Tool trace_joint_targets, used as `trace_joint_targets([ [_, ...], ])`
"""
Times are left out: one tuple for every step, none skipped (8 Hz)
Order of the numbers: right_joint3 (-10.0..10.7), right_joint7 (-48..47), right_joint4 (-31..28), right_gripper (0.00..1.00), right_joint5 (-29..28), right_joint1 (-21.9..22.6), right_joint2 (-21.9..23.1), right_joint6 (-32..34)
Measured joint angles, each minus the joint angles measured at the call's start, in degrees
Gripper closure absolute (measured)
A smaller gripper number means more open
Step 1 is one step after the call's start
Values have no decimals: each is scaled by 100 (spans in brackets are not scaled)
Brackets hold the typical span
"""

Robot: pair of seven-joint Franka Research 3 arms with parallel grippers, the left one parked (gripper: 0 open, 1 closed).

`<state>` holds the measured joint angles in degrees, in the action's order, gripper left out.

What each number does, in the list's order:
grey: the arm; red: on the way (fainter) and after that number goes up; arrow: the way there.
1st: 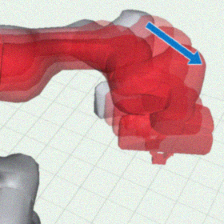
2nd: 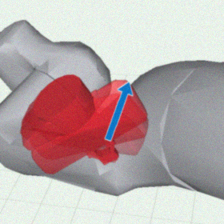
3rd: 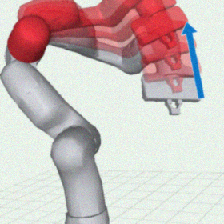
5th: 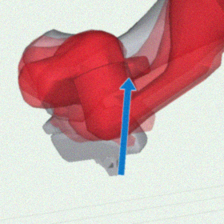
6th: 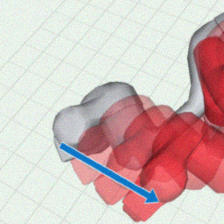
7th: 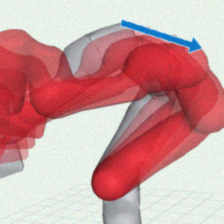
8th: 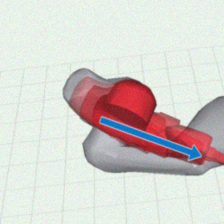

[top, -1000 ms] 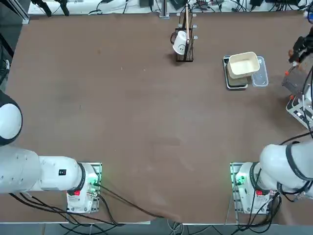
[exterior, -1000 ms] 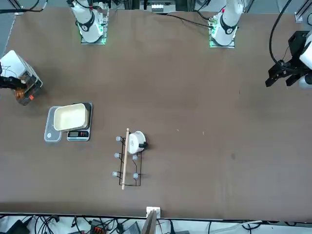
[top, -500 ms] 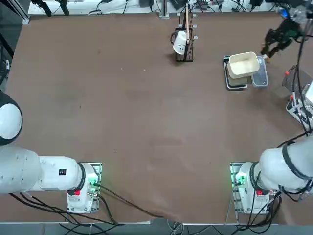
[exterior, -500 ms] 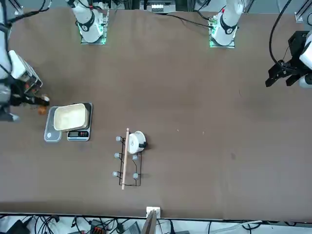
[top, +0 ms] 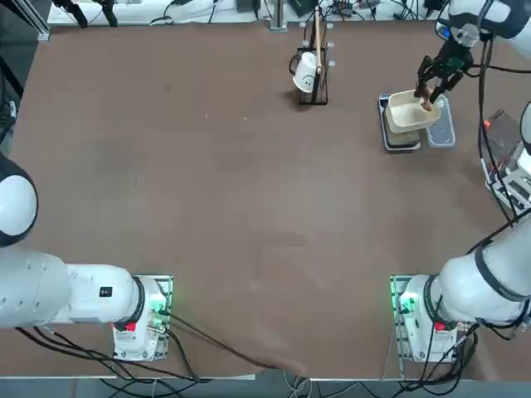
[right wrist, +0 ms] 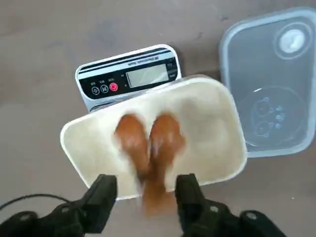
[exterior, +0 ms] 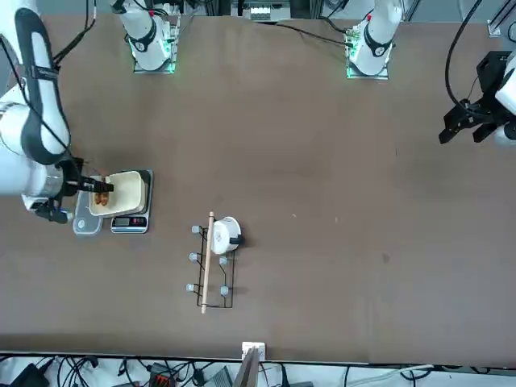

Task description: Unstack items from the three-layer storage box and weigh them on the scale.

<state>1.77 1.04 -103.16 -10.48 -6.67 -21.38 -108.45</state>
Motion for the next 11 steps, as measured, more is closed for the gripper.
trace_joint_targets([
  [70, 13, 37, 2, 90, -7, 17, 100],
  [149, 30, 84, 0, 285, -22, 64, 207],
  [194, 67, 102, 6, 547, -51, 145, 290],
  [221, 255, 107, 11, 924, -90, 216, 445],
  [237, 722, 92, 31, 1308, -174, 235, 587],
  [253, 1411, 23, 55, 1546, -289, 211, 610],
  [263, 2289, -55, 74, 1666, -453, 154, 589],
  [274, 3258, -122, 96, 1718, -634, 84, 499],
  [280, 4068, -220, 98, 1767, -791, 23, 314],
  [281, 4537, -361, 98, 1991, -895, -9, 93],
  [281, 4737, -495, 98, 2272, -935, -9, -67],
])
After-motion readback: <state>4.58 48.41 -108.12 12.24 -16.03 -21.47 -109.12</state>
